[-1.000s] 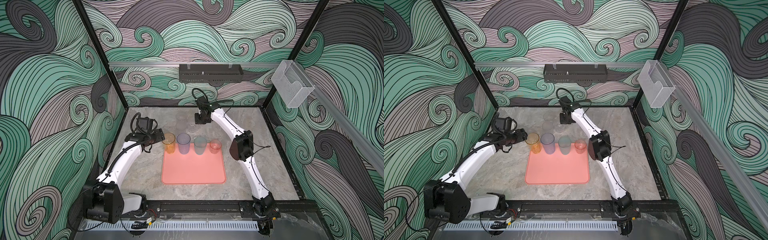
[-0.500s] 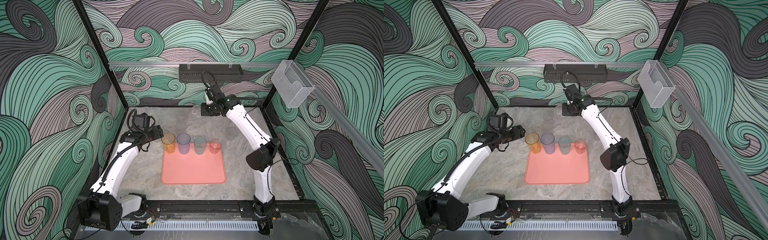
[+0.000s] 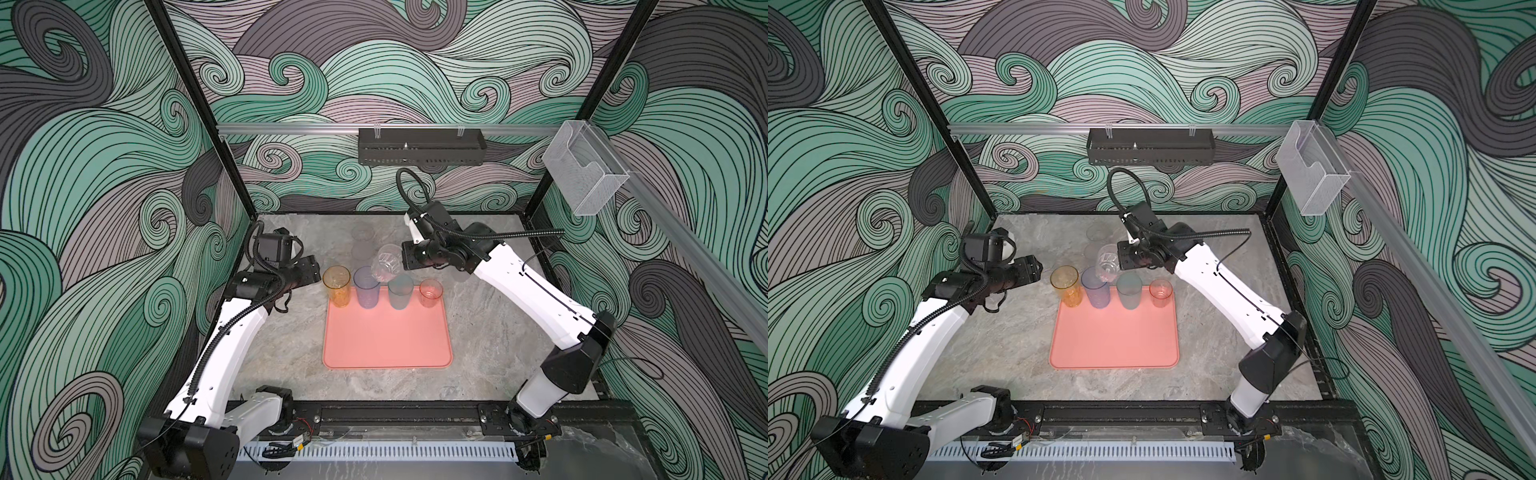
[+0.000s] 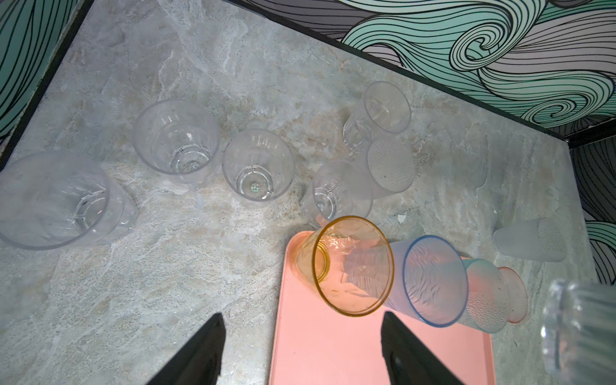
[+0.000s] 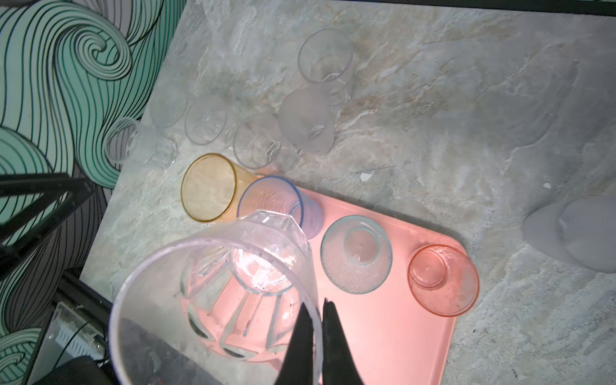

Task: Place the glasses into the tray
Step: Place the glass on the tray.

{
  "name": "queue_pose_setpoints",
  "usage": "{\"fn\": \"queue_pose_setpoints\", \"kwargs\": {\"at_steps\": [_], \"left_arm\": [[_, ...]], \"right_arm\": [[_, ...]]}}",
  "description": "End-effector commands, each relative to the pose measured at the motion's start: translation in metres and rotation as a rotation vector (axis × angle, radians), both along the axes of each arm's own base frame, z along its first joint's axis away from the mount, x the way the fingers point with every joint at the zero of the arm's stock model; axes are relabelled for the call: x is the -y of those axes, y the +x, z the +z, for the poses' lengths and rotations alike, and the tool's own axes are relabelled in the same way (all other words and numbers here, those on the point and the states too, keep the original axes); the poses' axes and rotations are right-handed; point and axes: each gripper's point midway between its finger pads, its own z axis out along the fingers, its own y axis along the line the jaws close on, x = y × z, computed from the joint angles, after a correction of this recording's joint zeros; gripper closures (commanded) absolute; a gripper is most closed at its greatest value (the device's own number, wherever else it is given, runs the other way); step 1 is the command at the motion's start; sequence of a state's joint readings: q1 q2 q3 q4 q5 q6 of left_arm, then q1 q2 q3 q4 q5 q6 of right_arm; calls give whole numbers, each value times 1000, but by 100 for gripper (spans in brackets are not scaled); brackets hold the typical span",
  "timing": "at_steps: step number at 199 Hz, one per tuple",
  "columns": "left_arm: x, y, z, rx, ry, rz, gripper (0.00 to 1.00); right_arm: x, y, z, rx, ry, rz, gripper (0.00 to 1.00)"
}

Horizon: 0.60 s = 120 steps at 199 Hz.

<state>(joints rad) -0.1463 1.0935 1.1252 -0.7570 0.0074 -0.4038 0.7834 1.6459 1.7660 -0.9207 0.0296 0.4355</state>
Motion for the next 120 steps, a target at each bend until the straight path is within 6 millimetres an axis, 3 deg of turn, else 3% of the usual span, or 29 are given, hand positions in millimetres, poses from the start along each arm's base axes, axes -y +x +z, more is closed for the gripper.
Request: {"fn": "queue_pose_setpoints", "kwargs": {"at_steps": [1,53,120], "left_arm": [[-1,-11,-5,-23,-8,2,24],[2,-18,-32,-52,-47,20,25],[-1,-31,-70,-95,-77,69,25]], "right_arm": [[-14,-18,6,43,51,29,100],[-32,-63,-44,9,-28,104,100],[-45,-78,-105,-29,-136,137,100]]}}
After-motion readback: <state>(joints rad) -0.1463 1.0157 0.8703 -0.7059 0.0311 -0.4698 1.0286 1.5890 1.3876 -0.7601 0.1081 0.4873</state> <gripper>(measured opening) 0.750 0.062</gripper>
